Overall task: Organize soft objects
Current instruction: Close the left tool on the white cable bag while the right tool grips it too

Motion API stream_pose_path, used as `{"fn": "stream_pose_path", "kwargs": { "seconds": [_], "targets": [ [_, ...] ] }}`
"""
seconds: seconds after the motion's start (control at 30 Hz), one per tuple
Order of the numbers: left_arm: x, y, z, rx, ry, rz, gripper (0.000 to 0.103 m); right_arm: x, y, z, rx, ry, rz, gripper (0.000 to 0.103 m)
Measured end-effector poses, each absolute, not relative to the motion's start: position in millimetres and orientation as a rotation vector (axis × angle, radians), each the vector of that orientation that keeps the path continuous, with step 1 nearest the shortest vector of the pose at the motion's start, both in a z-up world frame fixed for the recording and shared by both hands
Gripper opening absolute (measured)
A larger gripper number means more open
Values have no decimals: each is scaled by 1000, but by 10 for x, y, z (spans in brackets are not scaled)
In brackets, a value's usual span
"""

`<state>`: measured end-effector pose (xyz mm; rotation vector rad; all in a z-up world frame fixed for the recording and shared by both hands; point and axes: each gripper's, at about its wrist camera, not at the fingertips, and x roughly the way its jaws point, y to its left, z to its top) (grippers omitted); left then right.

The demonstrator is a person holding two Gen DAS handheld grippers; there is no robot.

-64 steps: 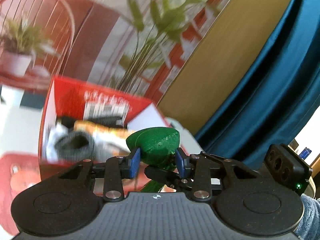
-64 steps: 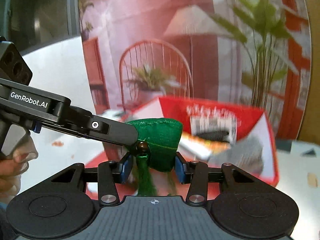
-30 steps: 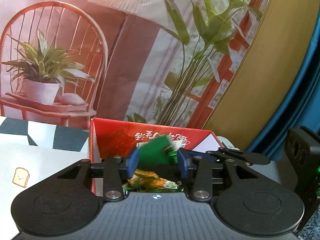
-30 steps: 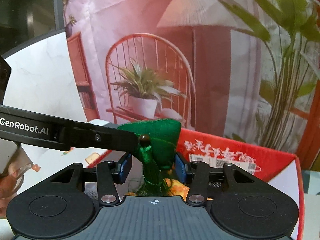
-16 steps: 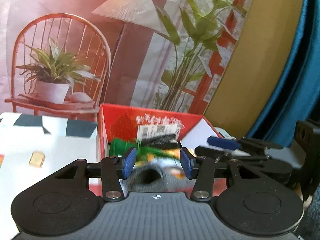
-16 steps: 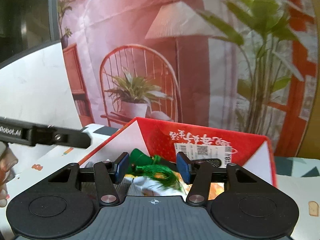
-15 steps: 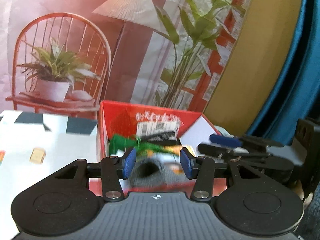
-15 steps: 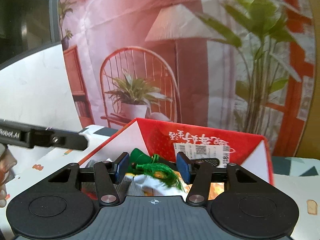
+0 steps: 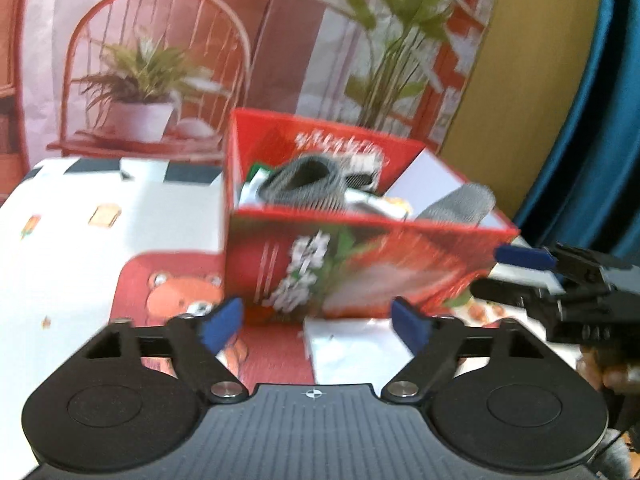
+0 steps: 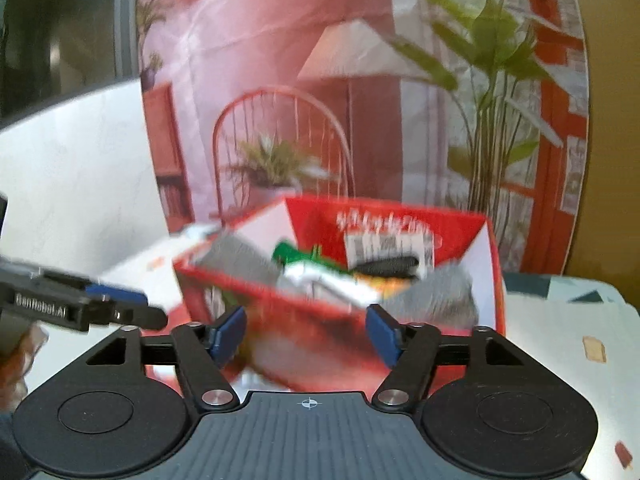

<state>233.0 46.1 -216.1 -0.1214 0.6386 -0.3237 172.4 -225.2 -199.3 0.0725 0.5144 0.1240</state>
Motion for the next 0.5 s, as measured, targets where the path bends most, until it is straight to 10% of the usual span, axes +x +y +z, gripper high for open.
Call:
{"fn": "stream_pose_path", "kwargs": {
  "seconds": [0.17, 0.5],
  "targets": [
    [2314, 458, -2352, -102, 703, -302, 94, 1629, -2117, -2381, 46, 645, 127, 93],
    [2305, 401, -2626, -50, 794, -287, 95, 1594, -1893, -2842, -58, 798, 126, 99]
  ]
}}
